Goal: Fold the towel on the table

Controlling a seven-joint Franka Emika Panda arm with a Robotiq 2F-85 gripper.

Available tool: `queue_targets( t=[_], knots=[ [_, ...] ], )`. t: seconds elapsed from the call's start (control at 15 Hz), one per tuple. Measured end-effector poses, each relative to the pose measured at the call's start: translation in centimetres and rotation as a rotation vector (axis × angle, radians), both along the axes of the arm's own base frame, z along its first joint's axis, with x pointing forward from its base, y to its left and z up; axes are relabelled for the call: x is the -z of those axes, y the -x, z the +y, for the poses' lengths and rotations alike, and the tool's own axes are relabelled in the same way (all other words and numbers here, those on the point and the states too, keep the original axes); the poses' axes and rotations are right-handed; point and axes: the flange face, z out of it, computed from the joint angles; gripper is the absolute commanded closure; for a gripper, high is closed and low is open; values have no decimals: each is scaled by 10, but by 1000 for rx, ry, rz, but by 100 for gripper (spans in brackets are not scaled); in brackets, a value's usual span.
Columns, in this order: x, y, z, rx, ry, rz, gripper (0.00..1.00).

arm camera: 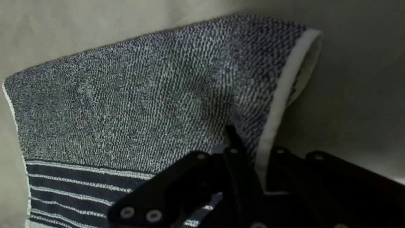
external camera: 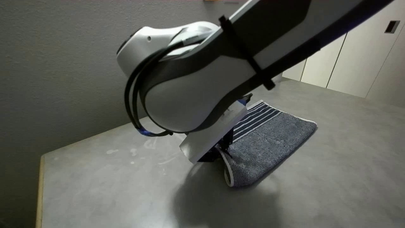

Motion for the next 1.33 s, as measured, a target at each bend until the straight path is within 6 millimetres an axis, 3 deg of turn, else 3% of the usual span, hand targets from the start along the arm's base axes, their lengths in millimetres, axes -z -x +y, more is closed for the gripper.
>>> queue_targets(
  t=[0.53,1.07,1.33],
  knots=[
    [-2,-3,8,-78,-49,-2,98],
    [-6,-4,4,-162,-71,39,98],
    [-20,-1,3,-208,-84,57,98]
  ],
)
